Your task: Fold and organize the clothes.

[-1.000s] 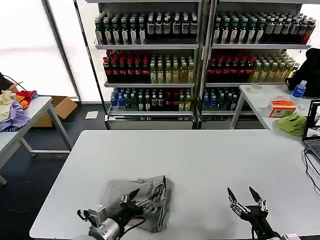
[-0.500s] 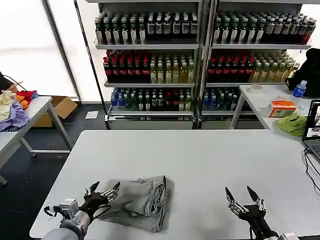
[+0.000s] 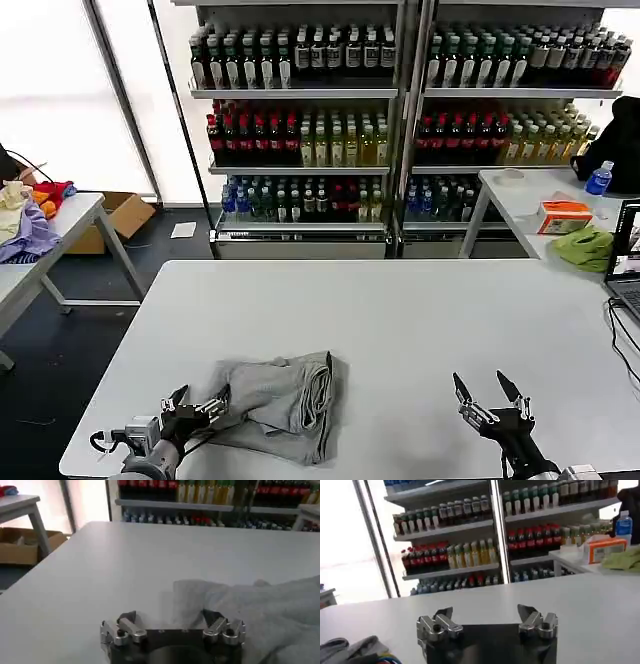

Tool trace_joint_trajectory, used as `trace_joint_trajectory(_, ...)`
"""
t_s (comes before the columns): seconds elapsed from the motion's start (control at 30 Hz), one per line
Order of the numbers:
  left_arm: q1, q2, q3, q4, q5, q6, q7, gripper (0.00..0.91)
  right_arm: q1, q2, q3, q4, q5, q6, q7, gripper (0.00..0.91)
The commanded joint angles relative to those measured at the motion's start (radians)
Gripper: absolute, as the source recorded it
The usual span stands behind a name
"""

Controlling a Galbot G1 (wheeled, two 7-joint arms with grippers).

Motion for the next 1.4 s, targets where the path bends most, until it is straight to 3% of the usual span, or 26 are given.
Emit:
trace_joint_trajectory(0.03, 0.01, -0.029, 0.03, -0.002, 0.035, -0.007, 0.007, 0.282, 0.001, -0.001, 0.001, -0.001, 0.001, 0.0, 0.0, 0.907)
trace_joint_trajectory(0.1, 0.011, -0.032, 0.04, 0.0, 0.035, -0.013, 0.003, 0.101, 0.001, -0.001, 0.002, -0.002, 0.001, 0.0, 0.001, 0.907)
trace_joint_trajectory(0.2, 0.015, -0.035, 0.055, -0.014, 0.033, -0.018, 0.003, 0.0, 0.001, -0.001, 0.005, -0.005, 0.003, 0.001, 0.001, 0.907)
trace_joint_trajectory(0.77, 0.01, -0.059, 0.064, -0.019, 0.014, -0.064, -0.007, 0.01, 0.01, -0.001, 0.002, -0.011, 0.007, 0.004, 0.005, 0.907)
trace_joint_trajectory(0.97, 0.007, -0.077, -0.03, -0.05, -0.113, -0.07, -0.024, 0.01, 0.012, -0.002, 0.005, -0.011, 0.011, 0.004, 0.005, 0.907)
trace_joint_trajectory(1.23, 0.019, 0.064, -0.37, -0.095, -0.283, -0.025, 0.033, 0.01, 0.022, -0.015, 0.015, -0.021, 0.028, 0.005, 0.007, 0.907)
trace_joint_trajectory(1.4, 0.028, 0.258, -0.574, -0.062, -0.376, 0.02, 0.075, 0.01, 0.032, -0.02, 0.008, -0.025, 0.031, 0.005, 0.008, 0.907)
